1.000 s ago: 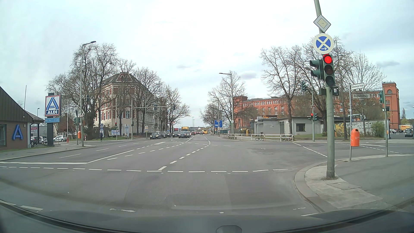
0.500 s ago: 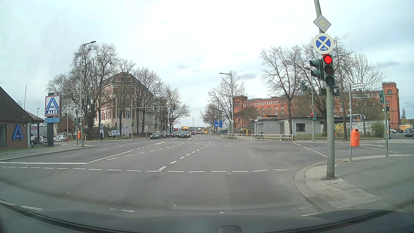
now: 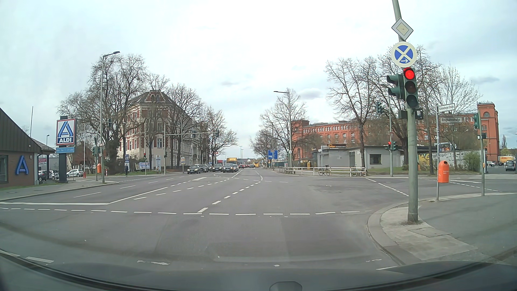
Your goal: Follow the waypoints while adhering to traffic rules and regulations
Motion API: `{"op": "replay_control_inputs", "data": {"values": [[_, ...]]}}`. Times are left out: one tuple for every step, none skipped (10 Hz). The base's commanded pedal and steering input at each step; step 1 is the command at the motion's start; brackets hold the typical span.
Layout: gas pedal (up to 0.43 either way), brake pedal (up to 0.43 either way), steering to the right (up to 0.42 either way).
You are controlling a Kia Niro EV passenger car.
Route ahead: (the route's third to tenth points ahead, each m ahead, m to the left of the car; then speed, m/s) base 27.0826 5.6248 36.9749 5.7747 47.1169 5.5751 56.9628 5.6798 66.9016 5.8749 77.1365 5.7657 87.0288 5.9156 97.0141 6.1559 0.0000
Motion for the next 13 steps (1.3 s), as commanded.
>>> {"op": "replay_control_inputs", "data": {"values": [[0.0,0.354,0.0],[0.0,0.354,-0.001],[0.0,0.354,0.0],[0.0,0.354,0.0],[0.0,0.354,-0.001],[0.0,0.354,-0.001],[0.0,0.354,0.0],[0.0,0.354,-0.001],[0.0,0.354,0.0],[0.0,0.354,0.0],[0.0,0.354,0.0],[0.0,0.354,-0.001],[0.0,0.354,0.0]]}}
